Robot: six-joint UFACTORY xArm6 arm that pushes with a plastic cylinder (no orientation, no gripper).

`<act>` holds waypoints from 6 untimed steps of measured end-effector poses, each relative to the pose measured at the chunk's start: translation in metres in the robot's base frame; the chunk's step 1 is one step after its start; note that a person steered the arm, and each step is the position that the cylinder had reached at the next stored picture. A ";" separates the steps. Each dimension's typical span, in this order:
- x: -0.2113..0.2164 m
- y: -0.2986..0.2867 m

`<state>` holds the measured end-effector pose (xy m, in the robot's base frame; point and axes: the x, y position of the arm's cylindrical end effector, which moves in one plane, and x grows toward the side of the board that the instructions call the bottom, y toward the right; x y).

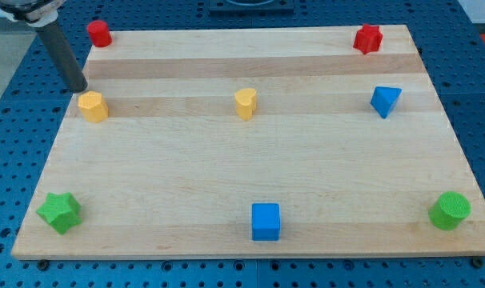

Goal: Slightly push the yellow hexagon towards right to the board

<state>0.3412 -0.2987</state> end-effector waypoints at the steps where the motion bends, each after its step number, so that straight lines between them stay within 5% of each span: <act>1: 0.003 -0.003; 6: 0.034 -0.003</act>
<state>0.3754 -0.3017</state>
